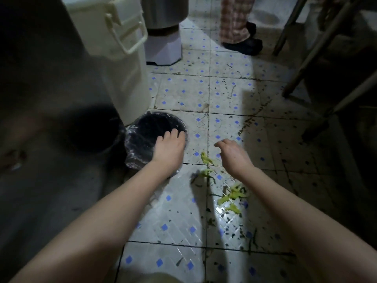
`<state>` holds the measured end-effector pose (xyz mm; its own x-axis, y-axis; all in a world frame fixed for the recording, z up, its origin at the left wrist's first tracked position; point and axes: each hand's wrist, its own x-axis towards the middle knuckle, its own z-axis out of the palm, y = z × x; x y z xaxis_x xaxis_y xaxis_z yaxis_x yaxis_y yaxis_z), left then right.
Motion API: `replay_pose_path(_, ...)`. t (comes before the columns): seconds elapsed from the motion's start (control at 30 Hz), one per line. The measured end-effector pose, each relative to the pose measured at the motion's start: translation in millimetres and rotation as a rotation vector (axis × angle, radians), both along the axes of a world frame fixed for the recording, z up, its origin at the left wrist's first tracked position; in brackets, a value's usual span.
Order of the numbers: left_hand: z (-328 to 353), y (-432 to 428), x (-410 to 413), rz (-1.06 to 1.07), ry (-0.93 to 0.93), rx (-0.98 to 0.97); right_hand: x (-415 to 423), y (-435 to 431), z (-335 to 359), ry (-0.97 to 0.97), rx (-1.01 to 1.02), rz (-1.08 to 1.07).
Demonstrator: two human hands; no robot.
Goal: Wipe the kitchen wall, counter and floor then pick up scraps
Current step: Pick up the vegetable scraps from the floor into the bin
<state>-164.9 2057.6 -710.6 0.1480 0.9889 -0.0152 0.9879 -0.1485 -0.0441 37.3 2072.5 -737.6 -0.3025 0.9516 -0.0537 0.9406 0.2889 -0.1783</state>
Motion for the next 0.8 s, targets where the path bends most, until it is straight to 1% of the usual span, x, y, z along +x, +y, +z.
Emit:
replay_pose_path(0.3,-42.3,3.2,52.6,-0.165,-0.039,-0.094,59.5,-23.3,-32.5,-0.052,-0.042,-0.114)
replay_pose_path(0.5,-79.0,5.1,67.9,-0.221,-0.003,-0.201,80.2,-27.6,-64.7,-0.081,-0.098,-0.157)
replay_pose_path(0.8,-135.1,17.8,79.3,-0.245,0.026,-0.344,91.5,-12.2,-111.1,-0.045,-0.149,-0.187)
